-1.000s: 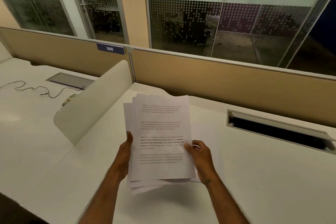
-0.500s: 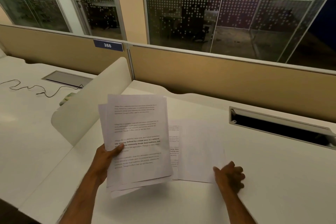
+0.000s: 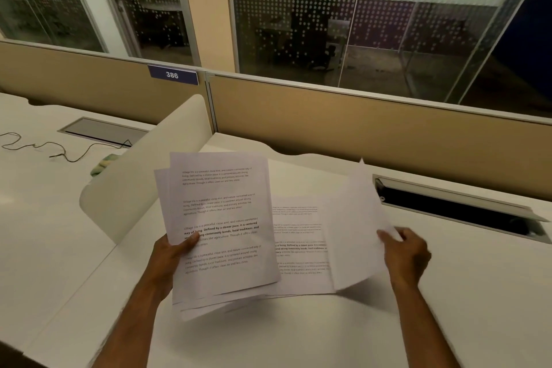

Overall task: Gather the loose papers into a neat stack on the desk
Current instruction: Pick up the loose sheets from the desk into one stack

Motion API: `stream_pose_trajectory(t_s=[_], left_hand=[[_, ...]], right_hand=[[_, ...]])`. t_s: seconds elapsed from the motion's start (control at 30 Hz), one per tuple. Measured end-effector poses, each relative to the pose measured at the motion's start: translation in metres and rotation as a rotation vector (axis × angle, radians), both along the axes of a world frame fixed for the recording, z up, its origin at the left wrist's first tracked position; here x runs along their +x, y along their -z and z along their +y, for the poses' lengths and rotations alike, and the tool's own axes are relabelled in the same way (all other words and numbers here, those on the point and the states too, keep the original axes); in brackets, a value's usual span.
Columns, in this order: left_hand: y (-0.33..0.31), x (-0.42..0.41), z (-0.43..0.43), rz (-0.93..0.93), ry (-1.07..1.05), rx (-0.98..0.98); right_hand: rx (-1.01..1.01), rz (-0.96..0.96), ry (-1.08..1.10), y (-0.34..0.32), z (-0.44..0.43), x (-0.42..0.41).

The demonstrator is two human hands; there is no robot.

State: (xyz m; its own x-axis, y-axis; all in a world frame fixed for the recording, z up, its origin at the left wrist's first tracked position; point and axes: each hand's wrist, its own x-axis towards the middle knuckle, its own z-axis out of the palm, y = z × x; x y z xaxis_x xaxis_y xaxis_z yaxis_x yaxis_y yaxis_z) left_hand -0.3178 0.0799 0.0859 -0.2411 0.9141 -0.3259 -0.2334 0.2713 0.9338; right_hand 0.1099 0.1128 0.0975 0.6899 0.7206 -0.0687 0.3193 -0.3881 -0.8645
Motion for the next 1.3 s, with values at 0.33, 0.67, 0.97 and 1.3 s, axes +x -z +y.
stream_pose_trajectory(t_s=[0.33,0.67,0.97,1.3], left_hand=[[0.001,-0.001,-0.003,0.006,-0.007,0.000],[0.005,-0.002,-0.006,0.021,0.011,-0.018],[0.013,-0.009,-0.012,0.055,0.010,-0.045],[0.015,-0.028,-0.007,0.045,-0.026,-0.054]], right_hand=[[0.021,-1.120,-0.398,0.041,-0.042,-0.051],[-0.379,-0.598,-0.608,0.099,-0.045,-0.053],[-0.720,-0.243,-0.220,0.084,0.031,0.044],[-0.351,0.321,-0.340,0.082,0.058,0.038]])
